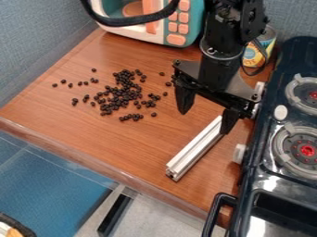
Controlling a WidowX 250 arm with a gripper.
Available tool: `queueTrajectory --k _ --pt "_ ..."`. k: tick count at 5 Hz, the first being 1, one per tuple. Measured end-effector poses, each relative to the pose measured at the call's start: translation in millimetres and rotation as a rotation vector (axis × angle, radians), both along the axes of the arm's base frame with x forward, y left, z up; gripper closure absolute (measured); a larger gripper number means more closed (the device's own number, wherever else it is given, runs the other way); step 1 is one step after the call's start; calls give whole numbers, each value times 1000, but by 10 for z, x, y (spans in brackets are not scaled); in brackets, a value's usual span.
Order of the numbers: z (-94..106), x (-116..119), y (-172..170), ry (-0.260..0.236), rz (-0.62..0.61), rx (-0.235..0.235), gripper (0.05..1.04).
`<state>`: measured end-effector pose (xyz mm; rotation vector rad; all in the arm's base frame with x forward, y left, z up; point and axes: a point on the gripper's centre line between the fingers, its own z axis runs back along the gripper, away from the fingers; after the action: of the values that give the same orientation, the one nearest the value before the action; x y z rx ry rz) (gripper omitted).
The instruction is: Sweep into pile
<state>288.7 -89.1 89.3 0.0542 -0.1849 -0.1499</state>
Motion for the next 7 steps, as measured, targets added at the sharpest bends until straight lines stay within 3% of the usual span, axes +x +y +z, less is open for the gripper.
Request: queueTrajectory --k 2,3,5,6,7 --pt "-186 -40 52 54 -65 41 83" --pt "-360 -61 146 142 -107 17 83" --pt "-391 -41 273 240 -205 -7 83" --pt "-454 -52 277 261 -212 -15 83" --pt "-465 -37 197 236 -220 -12 83"
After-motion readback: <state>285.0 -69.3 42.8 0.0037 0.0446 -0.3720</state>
